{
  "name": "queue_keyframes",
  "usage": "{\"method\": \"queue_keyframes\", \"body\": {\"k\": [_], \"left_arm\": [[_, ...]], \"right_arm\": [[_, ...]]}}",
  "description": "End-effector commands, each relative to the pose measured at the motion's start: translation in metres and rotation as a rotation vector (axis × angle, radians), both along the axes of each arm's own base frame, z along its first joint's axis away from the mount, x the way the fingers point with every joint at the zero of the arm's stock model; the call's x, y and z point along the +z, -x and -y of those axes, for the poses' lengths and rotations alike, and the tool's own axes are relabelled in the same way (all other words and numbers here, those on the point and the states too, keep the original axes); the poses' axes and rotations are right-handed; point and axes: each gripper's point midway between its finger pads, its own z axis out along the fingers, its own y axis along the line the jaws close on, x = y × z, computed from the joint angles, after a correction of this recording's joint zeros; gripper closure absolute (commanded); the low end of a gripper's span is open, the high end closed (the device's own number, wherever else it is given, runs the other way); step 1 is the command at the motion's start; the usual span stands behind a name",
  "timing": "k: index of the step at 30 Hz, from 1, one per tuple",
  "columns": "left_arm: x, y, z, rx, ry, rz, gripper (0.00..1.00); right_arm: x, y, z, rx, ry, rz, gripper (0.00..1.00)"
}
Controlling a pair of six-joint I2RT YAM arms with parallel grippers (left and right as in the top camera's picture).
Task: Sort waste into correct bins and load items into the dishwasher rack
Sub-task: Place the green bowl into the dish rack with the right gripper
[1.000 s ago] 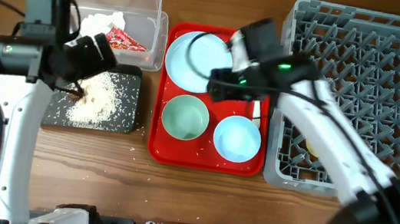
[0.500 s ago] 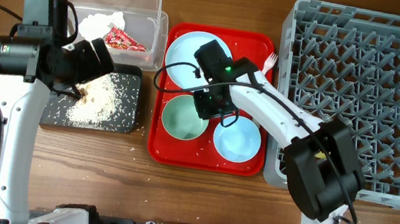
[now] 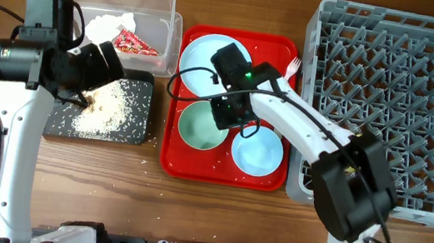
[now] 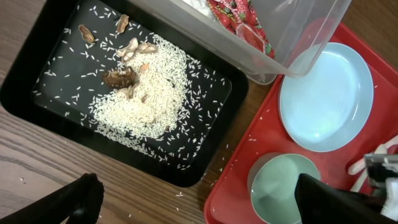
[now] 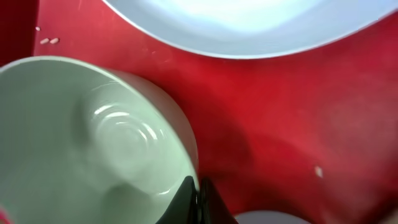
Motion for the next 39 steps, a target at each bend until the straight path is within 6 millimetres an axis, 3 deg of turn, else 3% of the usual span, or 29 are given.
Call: {"method": "queue_keyframes", "body": {"k": [1,5,21,27,32,39], "left_arm": [[0.002,0.000,0.001,-0.013,0.005,0.008,0.00],[0.002,0.000,0.001,-0.013,0.005,0.008,0.00],[0.002,0.000,0.001,-0.013,0.005,0.008,0.00],[0.002,0.000,0.001,-0.013,0.005,0.008,0.00],[0.002,0.000,0.001,-0.013,0.005,0.008,0.00],[0.002,0.000,0.001,-0.013,0.005,0.008,0.00]], "right_arm": [[0.054,-0.019,0.015,-0.052,-0.005,0.164,0.96],[0.076,-0.028,0.027,-0.088,-0.020,0.222,0.96],[0.091,-0.042,0.062,-0.140,-0.069,0.210,0.95],[0.126,-0.047,0.073,-0.178,-0.112,0.283,0.96],[0.165,-0.057,0.140,-0.405,-0.031,0.398,0.96],[0.162,-0.047,0.196,-0.566,0.097,0.365,0.96]]}}
